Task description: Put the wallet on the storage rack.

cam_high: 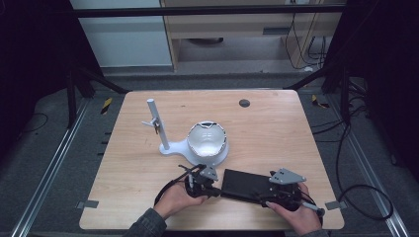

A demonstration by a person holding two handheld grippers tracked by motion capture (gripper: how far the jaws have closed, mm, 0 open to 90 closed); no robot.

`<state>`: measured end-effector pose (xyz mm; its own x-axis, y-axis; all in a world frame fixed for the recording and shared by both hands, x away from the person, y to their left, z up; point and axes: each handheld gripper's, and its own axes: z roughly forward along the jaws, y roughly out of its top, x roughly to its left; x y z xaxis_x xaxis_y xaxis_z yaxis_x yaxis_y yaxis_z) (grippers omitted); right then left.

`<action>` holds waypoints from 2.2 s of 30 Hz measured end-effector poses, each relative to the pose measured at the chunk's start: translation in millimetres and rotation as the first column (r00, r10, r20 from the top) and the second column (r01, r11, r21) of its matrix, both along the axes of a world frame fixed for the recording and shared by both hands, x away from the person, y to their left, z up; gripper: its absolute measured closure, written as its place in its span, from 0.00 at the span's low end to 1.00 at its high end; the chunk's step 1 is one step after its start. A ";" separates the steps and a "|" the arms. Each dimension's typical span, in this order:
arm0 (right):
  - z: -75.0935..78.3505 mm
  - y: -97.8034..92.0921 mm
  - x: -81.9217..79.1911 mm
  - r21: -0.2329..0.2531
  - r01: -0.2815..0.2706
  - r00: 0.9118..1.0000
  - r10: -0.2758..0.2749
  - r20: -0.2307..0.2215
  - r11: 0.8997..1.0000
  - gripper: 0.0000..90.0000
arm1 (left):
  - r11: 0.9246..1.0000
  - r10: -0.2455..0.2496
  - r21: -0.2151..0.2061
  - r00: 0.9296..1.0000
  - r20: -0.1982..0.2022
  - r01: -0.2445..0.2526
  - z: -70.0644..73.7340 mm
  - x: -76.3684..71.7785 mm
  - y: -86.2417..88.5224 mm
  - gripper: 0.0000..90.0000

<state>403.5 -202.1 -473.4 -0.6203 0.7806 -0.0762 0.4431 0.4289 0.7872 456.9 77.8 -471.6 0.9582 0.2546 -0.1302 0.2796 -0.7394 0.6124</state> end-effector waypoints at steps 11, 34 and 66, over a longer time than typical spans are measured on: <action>3.1 13.5 -6.5 -0.041 -0.077 0.997 0.077 -0.014 0.996 0.14 | 0.998 0.029 -0.052 0.999 0.016 -0.028 11.0 6.1 -4.7 1.00; 0.9 20.8 3.1 -0.187 -0.126 0.992 0.126 -0.016 0.974 0.31 | 0.995 0.057 -0.078 0.998 0.019 -0.055 20.3 15.4 -8.7 1.00; 31.9 17.7 12.1 -0.352 -0.155 0.976 0.199 0.093 0.923 0.94 | 0.986 0.158 -0.068 0.984 0.083 -0.153 30.4 15.8 1.1 0.59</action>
<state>415.6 -184.3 -441.5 -0.7140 0.5720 -0.4038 0.2431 0.7434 0.6232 472.7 78.8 -441.2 0.9159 0.3958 -0.0676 0.3319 -0.6515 0.6822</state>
